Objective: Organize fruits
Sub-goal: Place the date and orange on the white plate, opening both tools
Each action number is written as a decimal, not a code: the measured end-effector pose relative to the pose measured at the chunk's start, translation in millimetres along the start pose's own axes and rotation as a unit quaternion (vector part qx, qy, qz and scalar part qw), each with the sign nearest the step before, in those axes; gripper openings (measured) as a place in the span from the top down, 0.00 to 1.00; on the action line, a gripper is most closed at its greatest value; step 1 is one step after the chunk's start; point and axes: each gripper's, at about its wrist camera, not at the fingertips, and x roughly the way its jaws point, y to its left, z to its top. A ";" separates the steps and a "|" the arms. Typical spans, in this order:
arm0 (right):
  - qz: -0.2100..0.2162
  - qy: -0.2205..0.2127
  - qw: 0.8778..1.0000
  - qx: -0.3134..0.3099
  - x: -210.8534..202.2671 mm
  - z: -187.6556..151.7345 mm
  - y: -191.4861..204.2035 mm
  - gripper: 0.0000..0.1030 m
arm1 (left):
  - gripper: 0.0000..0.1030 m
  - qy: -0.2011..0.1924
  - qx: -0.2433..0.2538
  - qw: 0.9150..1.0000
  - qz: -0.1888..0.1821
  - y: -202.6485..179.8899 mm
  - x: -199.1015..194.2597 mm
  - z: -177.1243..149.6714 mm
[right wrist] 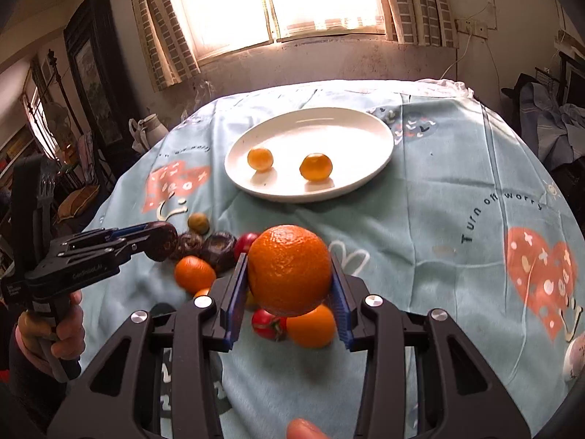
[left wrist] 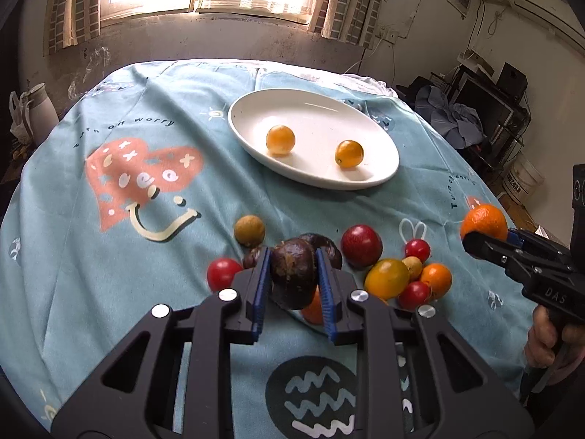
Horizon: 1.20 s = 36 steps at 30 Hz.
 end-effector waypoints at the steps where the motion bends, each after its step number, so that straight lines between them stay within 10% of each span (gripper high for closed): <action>1: -0.007 -0.002 1.000 0.003 5.4 8.5 -3.4 0.60 | 0.76 0.004 0.002 1.000 0.005 0.7 4.4 5.9; 12: 0.011 -0.013 1.000 0.013 14.8 23.9 -9.5 0.60 | 0.76 0.028 0.029 0.999 0.015 -2.9 11.6 -8.1; 25: -0.012 -0.005 1.000 0.004 100.3 90.5 -30.2 0.58 | 0.74 0.028 0.064 0.997 0.019 -33.6 104.2 107.6; 30: -0.018 -0.012 1.000 -0.004 101.2 90.4 -36.3 0.37 | 0.12 0.001 0.031 0.998 0.052 -21.1 88.1 114.3; 36: -0.013 -0.043 0.999 -0.027 47.4 63.8 -27.3 0.37 | 0.10 -0.025 -0.011 0.998 0.049 -3.2 28.8 80.2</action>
